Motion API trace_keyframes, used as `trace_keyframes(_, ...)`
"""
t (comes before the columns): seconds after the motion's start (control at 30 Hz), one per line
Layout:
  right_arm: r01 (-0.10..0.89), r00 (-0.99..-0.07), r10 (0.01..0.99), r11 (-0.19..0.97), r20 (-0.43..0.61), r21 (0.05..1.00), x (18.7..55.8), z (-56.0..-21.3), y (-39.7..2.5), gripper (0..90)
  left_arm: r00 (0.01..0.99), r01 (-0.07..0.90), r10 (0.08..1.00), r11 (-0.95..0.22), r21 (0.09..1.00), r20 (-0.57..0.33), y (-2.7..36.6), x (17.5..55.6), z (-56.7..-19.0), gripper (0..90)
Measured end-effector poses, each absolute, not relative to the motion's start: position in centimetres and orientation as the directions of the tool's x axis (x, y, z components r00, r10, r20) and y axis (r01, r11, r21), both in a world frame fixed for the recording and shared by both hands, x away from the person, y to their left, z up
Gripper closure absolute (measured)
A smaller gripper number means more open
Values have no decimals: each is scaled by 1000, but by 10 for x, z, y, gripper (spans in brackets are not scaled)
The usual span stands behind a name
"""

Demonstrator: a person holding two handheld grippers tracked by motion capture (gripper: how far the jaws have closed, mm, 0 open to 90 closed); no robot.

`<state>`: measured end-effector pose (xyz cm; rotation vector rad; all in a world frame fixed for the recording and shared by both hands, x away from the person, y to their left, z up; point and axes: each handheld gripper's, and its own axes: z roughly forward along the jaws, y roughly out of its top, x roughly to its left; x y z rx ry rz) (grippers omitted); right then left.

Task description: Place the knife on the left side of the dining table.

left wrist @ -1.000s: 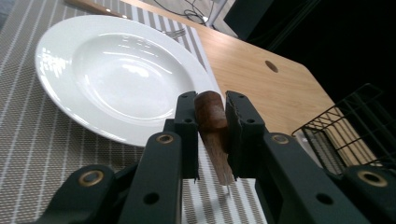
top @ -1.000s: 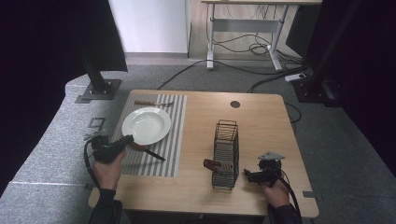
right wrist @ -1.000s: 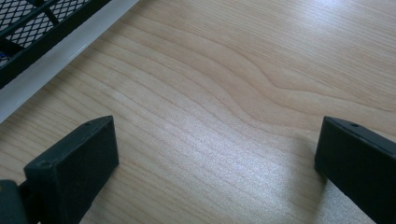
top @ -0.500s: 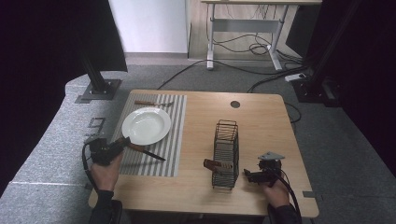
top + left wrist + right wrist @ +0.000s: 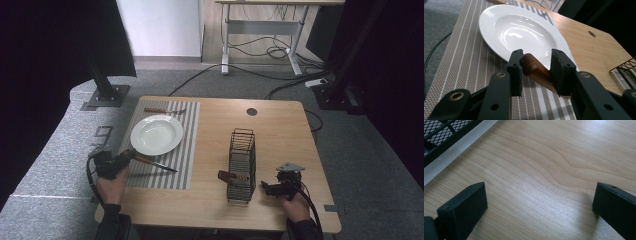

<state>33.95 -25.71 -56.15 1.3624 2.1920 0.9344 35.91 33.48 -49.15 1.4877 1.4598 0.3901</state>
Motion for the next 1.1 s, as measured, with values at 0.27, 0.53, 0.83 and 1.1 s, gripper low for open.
trace_keyframes(0.27, 630, -449, 894, 304, 16, 715, 340, -562, -257, 0, 208, 578, 894, 216, 787, -398, 340, 362, -502, 605)
trace_keyframes(0.53, 630, -449, 893, 304, 16, 714, 340, -562, -257, 0, 189, 584, 892, 233, 778, -410, 344, 367, -513, 583)
trace_keyframes(0.83, 630, -449, 894, 303, 16, 715, 340, -562, -257, 0, 171, 600, 912, 203, 774, -372, 349, 366, -522, 567)
trace_keyframes(1.1, 630, -449, 894, 304, 16, 714, 340, -562, -257, 0, 154, 627, 894, 242, 741, -422, 356, 368, -534, 567)
